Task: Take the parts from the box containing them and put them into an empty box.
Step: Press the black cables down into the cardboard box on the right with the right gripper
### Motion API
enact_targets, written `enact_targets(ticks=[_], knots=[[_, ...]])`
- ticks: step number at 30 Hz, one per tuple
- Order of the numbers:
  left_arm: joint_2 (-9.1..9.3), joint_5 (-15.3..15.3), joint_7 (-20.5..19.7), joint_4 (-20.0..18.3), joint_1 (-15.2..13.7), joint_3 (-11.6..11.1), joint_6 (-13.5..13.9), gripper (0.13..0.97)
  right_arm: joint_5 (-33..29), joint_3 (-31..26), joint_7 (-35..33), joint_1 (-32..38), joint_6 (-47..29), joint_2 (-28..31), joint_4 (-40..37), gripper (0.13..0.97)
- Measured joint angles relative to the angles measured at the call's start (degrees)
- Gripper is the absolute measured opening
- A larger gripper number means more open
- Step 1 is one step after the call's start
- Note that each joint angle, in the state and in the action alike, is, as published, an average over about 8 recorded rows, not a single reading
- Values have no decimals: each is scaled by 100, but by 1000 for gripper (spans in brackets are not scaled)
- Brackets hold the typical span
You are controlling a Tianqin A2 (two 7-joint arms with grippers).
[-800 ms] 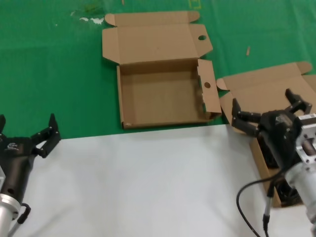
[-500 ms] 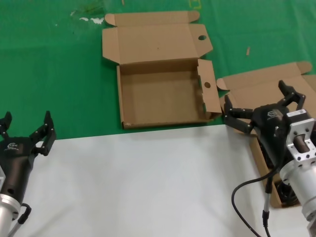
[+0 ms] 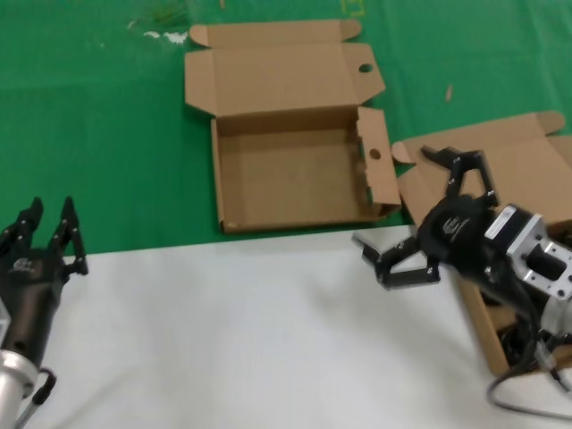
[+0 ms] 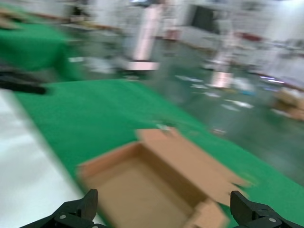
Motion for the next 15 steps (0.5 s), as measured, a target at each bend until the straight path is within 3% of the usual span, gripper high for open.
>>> enact_targets(ticks=[7,11,15], knots=[[0,0,0,0,0,0,0,283,-1261,-1476,1756,1621,-1579,1323,219,966],[0,0,0,0,0,0,0,224,-1915,-2245,2498,2584,-2555,1640,201,966],[0,0,0,0,0,0,0,188,-2344,-2787,2763,3423,-3610,1729,25,966]])
